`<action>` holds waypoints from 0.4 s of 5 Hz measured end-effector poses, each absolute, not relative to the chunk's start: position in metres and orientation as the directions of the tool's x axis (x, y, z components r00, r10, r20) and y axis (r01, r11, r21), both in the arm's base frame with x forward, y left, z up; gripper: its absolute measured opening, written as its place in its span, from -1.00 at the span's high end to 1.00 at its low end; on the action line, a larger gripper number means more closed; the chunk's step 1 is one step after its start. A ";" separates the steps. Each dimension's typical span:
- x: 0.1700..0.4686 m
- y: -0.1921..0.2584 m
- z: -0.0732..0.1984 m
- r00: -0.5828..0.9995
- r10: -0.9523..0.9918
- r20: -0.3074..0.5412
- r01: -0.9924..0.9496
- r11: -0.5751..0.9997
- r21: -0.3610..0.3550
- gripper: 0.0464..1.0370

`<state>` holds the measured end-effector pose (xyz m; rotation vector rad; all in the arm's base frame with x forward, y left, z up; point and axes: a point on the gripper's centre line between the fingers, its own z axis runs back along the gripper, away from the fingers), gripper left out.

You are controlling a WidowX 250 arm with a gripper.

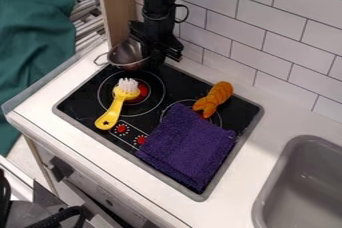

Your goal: Move the silver pot to bottom right of the stove

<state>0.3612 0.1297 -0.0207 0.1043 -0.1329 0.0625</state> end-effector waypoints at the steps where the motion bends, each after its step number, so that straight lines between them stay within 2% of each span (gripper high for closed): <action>1: 0.361 0.123 -0.005 0.981 0.028 0.190 -0.042 0.997 0.071 0.97; 2: 0.365 0.119 0.029 0.949 0.002 0.315 -0.010 1.000 0.022 0.98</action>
